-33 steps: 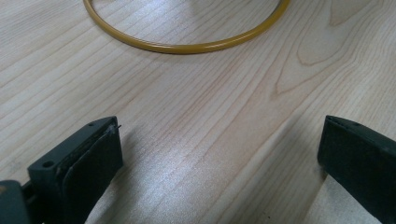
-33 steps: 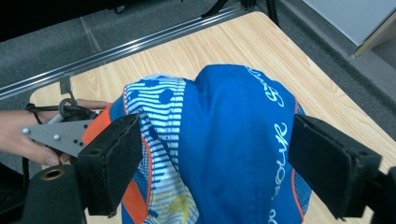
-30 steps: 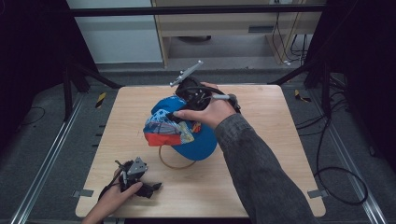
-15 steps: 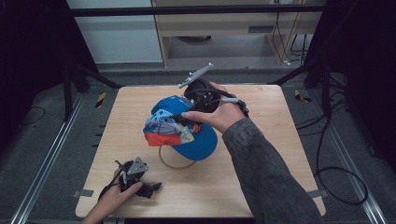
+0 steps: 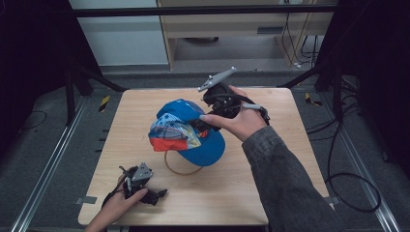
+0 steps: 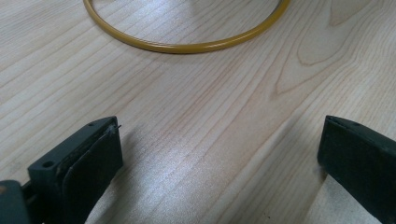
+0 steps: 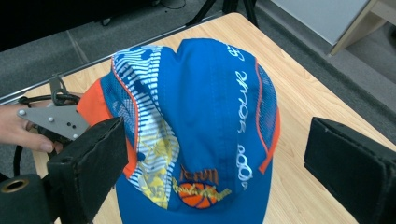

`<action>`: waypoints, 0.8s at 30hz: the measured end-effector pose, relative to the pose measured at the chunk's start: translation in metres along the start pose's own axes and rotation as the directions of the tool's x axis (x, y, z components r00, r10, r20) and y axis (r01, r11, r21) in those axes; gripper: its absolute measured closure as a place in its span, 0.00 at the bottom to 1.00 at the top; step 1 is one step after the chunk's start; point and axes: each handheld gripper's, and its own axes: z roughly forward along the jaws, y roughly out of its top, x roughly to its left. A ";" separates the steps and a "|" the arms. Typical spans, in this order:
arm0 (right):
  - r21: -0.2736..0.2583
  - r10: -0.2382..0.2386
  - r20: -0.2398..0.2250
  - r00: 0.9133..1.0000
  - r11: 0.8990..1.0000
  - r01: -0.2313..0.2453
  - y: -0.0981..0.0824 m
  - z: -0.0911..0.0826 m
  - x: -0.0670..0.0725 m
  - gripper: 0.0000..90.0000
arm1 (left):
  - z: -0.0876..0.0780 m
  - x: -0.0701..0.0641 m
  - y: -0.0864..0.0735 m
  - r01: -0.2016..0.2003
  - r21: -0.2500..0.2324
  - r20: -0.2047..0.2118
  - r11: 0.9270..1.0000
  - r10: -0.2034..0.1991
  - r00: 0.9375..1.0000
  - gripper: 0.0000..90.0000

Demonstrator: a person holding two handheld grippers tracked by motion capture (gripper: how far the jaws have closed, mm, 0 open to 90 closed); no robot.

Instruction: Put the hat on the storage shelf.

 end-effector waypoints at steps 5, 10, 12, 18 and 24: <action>-0.008 0.011 0.012 1.000 1.000 -0.011 -0.007 -0.007 -0.003 0.07 | 0.000 0.000 0.000 0.000 0.001 0.000 1.000 0.000 1.000 0.00; -0.016 0.027 0.022 0.999 1.000 -0.026 -0.014 -0.013 -0.007 0.07 | 0.000 0.000 0.000 -0.001 0.001 0.000 1.000 0.001 1.000 0.00; -0.019 0.031 0.027 0.999 0.999 -0.030 -0.016 -0.015 -0.009 0.07 | 0.000 0.000 0.000 -0.001 0.001 0.000 1.000 0.001 1.000 0.00; -0.029 0.042 0.039 0.998 0.999 -0.041 -0.023 -0.022 -0.013 0.07 | 0.000 0.000 0.000 0.000 -0.003 -0.001 1.000 0.000 1.000 0.00; -0.041 0.057 0.055 0.997 0.998 -0.055 -0.031 -0.029 -0.016 0.06 | 0.000 0.000 0.000 0.000 -0.003 -0.001 1.000 0.000 1.000 0.00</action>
